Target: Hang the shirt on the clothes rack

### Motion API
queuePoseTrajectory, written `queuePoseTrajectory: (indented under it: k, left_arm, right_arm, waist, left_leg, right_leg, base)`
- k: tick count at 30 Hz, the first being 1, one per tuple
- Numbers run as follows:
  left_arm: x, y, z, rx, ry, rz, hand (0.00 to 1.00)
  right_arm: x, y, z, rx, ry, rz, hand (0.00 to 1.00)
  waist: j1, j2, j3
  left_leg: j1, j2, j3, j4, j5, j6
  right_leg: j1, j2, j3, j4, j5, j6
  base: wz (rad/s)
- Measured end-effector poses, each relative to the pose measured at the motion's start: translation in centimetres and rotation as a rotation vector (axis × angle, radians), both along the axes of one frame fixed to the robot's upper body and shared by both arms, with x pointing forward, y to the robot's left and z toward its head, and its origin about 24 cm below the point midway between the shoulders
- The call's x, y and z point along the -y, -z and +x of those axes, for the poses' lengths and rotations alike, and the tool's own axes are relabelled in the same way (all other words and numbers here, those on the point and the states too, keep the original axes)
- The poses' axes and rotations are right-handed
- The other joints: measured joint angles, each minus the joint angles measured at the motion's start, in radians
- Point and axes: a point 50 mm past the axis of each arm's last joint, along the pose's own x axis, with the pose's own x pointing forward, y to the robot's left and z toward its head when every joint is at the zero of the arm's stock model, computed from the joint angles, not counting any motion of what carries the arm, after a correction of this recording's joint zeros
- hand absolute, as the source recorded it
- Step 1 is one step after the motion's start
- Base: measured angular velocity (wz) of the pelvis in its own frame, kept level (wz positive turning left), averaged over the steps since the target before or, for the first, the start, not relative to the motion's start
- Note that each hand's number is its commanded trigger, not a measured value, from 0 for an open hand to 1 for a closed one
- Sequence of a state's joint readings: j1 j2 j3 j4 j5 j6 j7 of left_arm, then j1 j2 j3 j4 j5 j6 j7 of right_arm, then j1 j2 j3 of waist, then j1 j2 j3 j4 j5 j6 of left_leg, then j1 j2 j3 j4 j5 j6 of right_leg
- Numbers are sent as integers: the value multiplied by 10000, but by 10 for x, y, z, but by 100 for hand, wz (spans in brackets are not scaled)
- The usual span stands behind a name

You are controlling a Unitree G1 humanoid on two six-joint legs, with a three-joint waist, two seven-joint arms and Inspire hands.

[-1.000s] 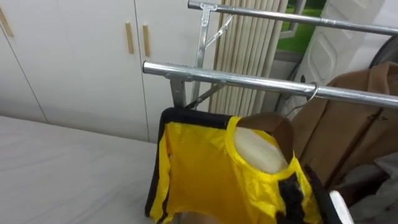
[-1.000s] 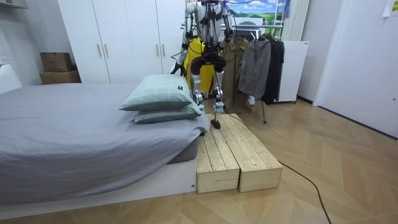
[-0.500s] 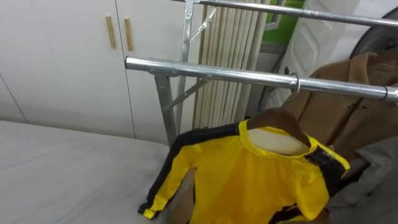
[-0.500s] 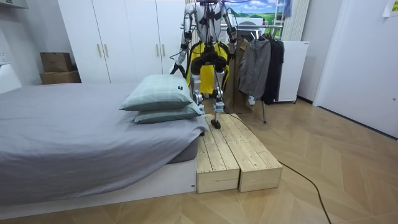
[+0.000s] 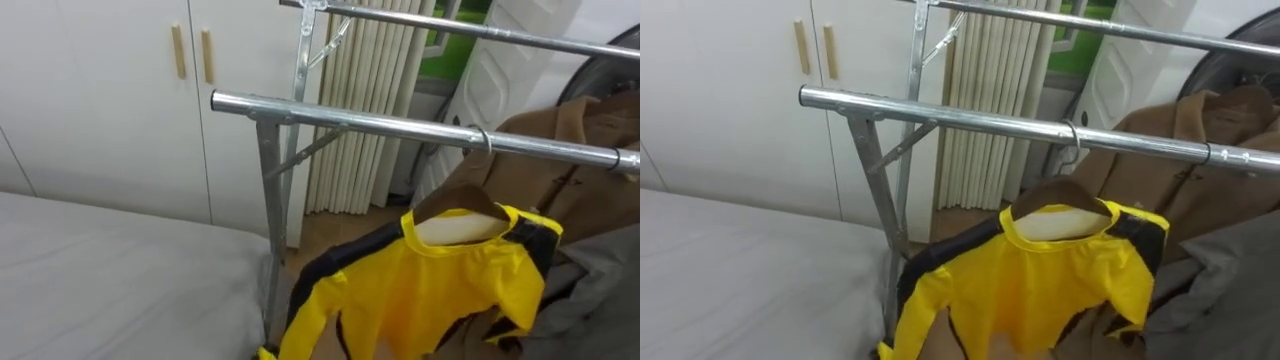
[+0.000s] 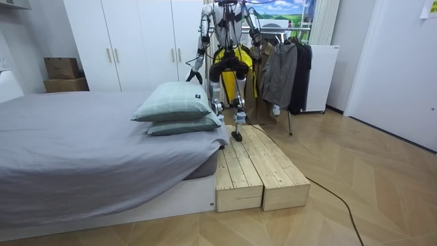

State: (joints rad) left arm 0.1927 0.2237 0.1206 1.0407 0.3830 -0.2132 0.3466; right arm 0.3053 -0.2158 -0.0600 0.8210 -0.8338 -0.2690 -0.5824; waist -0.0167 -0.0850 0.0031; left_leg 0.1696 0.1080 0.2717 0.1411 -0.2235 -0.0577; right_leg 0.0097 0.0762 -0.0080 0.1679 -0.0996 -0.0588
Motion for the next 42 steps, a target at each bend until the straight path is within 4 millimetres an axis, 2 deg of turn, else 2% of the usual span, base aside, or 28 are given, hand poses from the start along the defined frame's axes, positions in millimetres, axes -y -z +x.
queuePoseTrajectory:
  k: [4, 5, 10, 13, 16, 18, 24, 27, 30, 36, 42]
  left_arm:
    - [1, 1, -4, -118, 4, -23, 0]
    - [1, 2, -5, -162, -3, -51, 0]
    - [4, 4, -5, -273, 8, -242, 0]
    - [7, 6, -10, -454, -6, -422, 0]
    - [9, 8, -13, -529, -302, -644, 0]
    - [9, 11, -20, -724, -770, -966, 0]
    - [10, 14, -27, -1191, -978, -1326, 0]
    - [15, 17, -29, -1478, -1168, -1589, 0]
    - [18, 19, -30, -1653, -1230, -1823, 0]
    - [20, 20, -30, -1896, -1146, -2226, 0]
    - [21, 21, -27, -1830, -1510, -2735, 0]
  right_arm:
    - [3, 8, -13, -552, 1324, 915, 0]
    - [3, 12, -18, -763, 1788, 1269, 0]
    - [6, 25, -40, -1932, 3654, 2824, 0]
    - [4, 31, -53, -2373, 4946, 3909, 0]
    - [-1, 39, -68, -2972, 6250, 4864, 0]
    - [-3, 44, -81, -3397, 7444, 5453, 0]
    - [-7, 49, -105, -4588, 8839, 6014, 0]
    - [-8, 50, -111, -5104, 9128, 6070, 0]
    - [-10, 51, -112, -5475, 9241, 6212, 0]
    - [-10, 52, -104, -5484, 9311, 6378, 0]
    - [-12, 53, -100, -5624, 9293, 6737, 0]
  waist:
    - [-41, 92, -30]
    - [-44, 133, -58]
    - [-45, 293, -61]
    - [-99, 406, -69]
    - [-125, 459, -99]
    - [-266, 526, -144]
    - [-464, 697, -190]
    - [-618, 786, -223]
    - [-631, 884, -214]
    - [-629, 886, -201]
    - [-627, 944, -191]
  left_leg:
    - [144, 4, 18, -88, -4, -6]
    - [166, 14, 7, -92, -30, -29]
    - [154, 21, -5, -104, -60, -32]
    - [152, 23, -14, -117, -64, -31]
    - [143, 23, -29, -132, -68, -34]
    - [150, 18, -119, -131, -68, -34]
    - [156, 10, -134, -130, -69, -31]
    - [171, 9, -140, -130, -70, -29]
    - [211, 10, -138, -115, -70, -29]
    - [321, -2, -119, -88, -70, -30]
    - [313, -1, -110, -88, -70, -30]
  right_leg:
    - [81, 18, -42, -4, -1, 1]
    - [97, 26, -53, 2, -5, 2]
    - [73, 38, -18, 14, -5, 2]
    - [85, -8, -224, 2, -23, -6]
    - [85, -18, -245, 3, -59, -5]
    - [108, -26, -276, 8, -85, -5]
    - [106, -25, -259, 22, -144, -6]
    - [98, -32, -251, 36, -156, -8]
    - [101, -48, -240, 59, -170, -14]
    - [85, -87, -224, 220, -342, -16]
    - [80, -79, -237, 223, -342, -19]
  base:
    - [0]
    - [0]
    - [0]
    - [2]
    - [3]
    - [4]
    - [0]
    - [-1]
    - [-2]
    - [0]
    - [0]
